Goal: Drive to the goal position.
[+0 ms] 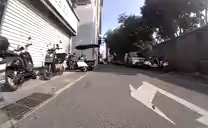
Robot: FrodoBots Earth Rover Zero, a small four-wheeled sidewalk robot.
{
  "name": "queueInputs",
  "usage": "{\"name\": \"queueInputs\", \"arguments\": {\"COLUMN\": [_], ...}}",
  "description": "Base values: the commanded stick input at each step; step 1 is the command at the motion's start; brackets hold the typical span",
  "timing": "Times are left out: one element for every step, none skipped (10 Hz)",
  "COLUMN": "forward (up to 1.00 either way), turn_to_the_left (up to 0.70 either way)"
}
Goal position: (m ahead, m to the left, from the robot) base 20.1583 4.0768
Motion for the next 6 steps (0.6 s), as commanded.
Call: {"name": "queueInputs", "arguments": {"forward": [0.70, 0.70, 0.70, 0.70, 0.70, 0.70], "turn_to_the_left": [0.00, 0.00, 0.00, 0.00, 0.00, 0.00]}}
